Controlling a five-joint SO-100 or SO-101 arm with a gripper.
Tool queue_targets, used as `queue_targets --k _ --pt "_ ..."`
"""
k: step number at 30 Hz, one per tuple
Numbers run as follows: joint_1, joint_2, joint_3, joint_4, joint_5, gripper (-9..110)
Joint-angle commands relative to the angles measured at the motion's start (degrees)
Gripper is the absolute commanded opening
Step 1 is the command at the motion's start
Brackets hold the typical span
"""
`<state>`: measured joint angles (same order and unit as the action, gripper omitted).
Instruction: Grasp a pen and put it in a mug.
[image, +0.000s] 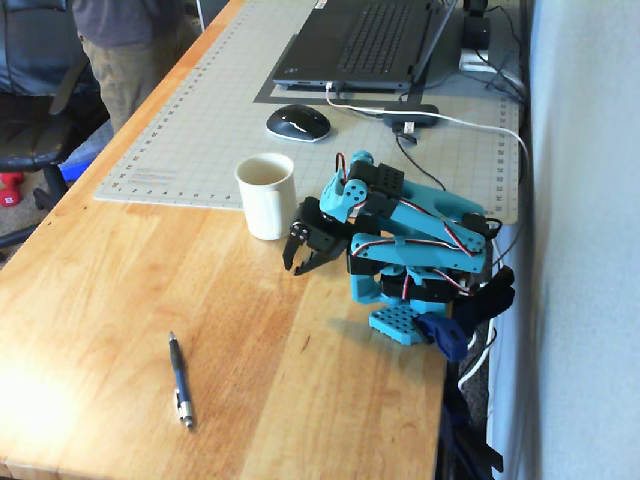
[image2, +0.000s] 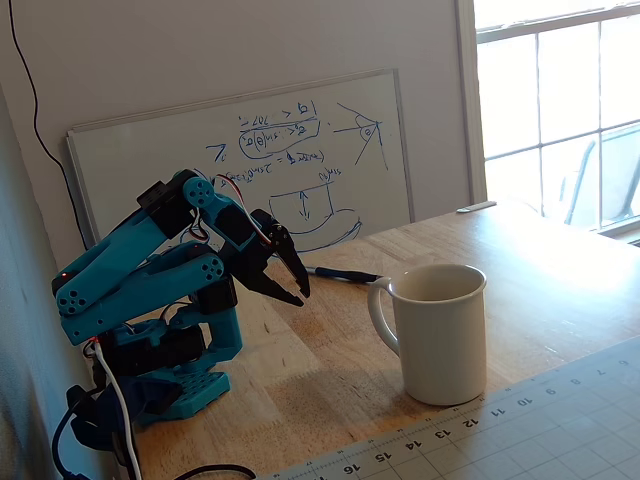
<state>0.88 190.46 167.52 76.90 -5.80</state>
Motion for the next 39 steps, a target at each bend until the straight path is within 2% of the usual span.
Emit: queue_targets --k 1,20,28,39 --pt "0.1 1.6 -0.9 -0.7 -0.6 3" --pt "0.2 0.8 -0.9 -0.7 -0.6 3" --pt "0.2 -9.5 -8.6 -0.7 -0.1 3" --pt "-0.6 -23.6 -20.8 -2.5 16.7 3"
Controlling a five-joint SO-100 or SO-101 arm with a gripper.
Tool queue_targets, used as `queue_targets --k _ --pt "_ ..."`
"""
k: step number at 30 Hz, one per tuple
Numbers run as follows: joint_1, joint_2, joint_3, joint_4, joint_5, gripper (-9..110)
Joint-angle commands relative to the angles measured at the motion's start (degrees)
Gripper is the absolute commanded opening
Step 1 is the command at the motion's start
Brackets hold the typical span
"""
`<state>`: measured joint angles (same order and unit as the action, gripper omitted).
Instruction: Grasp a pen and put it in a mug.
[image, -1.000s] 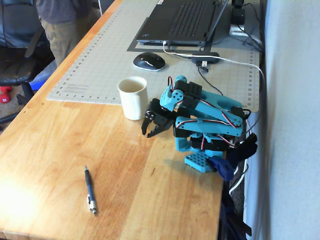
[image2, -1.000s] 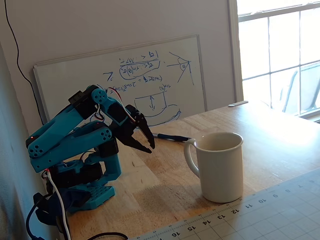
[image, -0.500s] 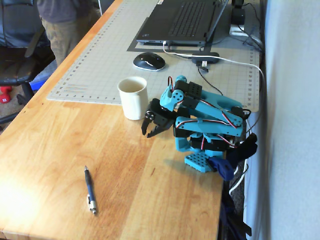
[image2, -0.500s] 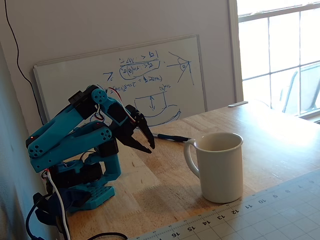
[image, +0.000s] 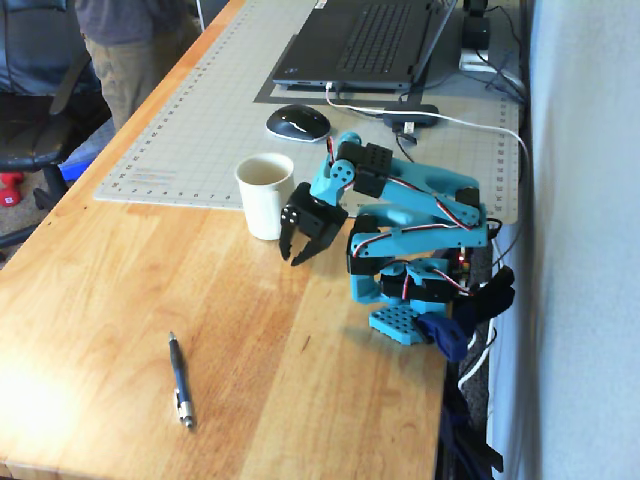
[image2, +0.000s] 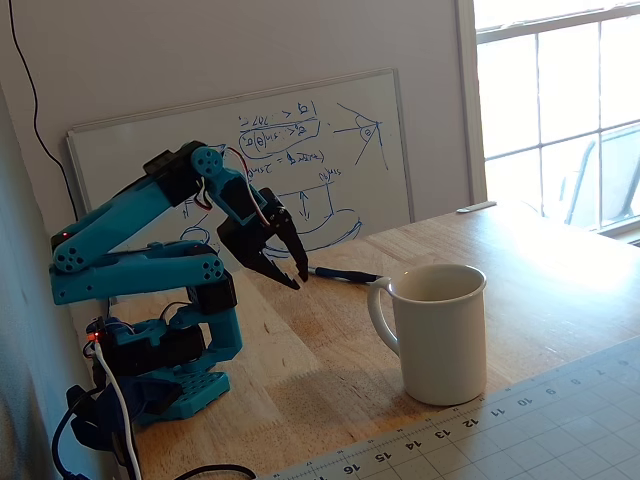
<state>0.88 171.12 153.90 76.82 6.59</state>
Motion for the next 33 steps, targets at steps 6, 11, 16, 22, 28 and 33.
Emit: queue_targets --k 6,11,16,22,28,33 --pt "-2.4 -15.2 -13.4 -10.6 18.0 3" --pt "-7.5 -25.4 -19.6 -17.1 28.7 3" --pt "-10.4 -34.1 -25.8 -20.0 29.1 7" --pt "-14.9 -46.2 -32.3 -20.3 21.5 17" --pt "-18.5 -60.6 -44.9 -19.6 12.0 20" --pt "-21.7 -74.5 -56.1 -19.6 7.0 20"
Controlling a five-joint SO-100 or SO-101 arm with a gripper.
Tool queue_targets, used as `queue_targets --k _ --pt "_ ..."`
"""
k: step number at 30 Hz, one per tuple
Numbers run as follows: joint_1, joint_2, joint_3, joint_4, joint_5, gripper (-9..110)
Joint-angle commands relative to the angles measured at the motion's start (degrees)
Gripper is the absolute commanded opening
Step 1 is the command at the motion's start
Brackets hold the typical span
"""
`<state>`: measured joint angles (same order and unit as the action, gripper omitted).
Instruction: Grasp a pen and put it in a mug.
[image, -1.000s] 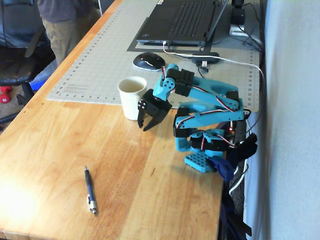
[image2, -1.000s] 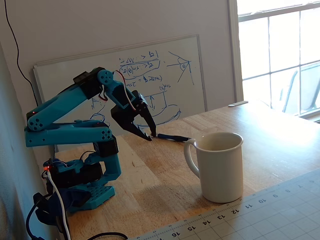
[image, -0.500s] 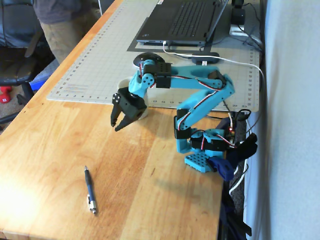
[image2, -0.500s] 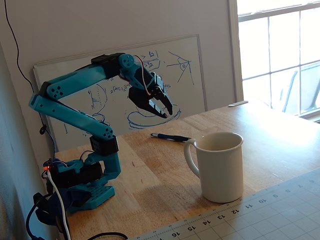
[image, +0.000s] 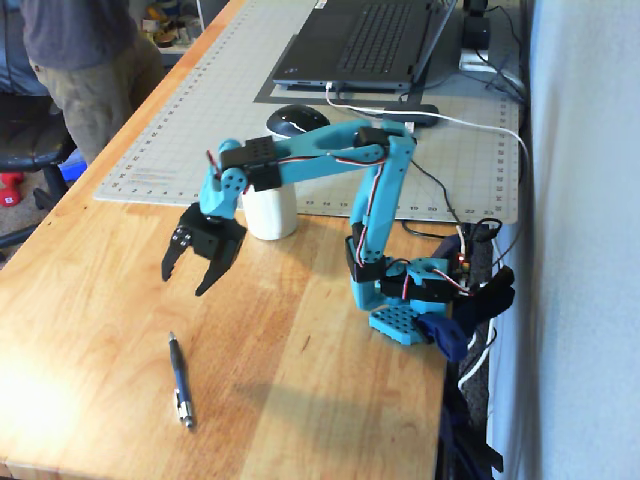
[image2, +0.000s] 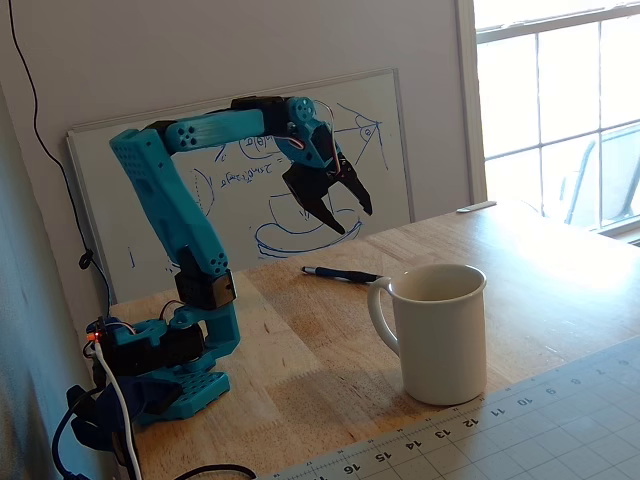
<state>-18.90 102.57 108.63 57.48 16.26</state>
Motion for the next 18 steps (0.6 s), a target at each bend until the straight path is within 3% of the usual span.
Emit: queue_targets --k 1,8,18 --pt "-2.5 -8.7 -12.7 -0.3 -3.2 20" --pt "-4.4 -22.7 -23.6 -0.2 -3.7 20" --pt "-7.7 -28.6 -24.1 3.8 -3.7 20"
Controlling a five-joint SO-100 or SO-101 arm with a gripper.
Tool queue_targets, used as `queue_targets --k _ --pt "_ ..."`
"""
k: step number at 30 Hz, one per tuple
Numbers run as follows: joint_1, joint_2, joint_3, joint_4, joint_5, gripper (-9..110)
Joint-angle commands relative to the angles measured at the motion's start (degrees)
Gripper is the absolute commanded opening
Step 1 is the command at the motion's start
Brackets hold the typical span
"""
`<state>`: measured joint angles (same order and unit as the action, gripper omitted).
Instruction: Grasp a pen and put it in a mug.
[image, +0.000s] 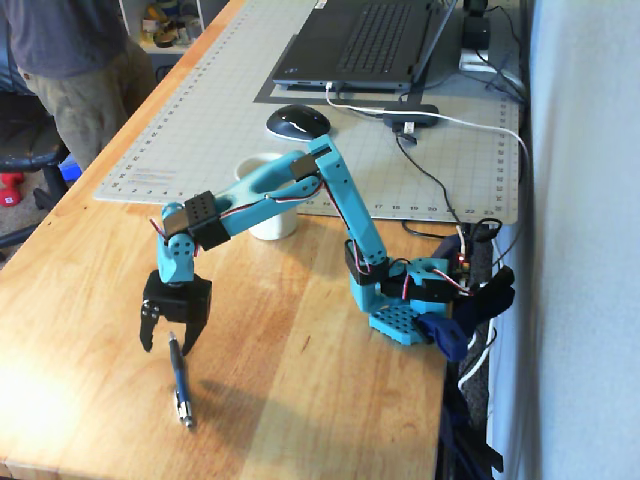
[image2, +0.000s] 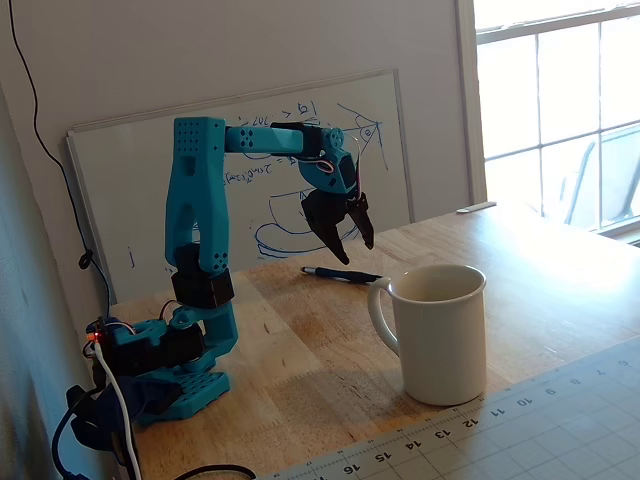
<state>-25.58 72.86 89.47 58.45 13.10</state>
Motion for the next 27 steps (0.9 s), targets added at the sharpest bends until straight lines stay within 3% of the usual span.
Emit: queue_targets --k 1,6,27 --pt "-1.2 1.0 -5.1 4.6 -0.5 20" --pt "-1.6 0.4 -5.8 10.2 -0.6 20" --pt "-1.3 -4.9 -5.8 1.6 -0.7 20"
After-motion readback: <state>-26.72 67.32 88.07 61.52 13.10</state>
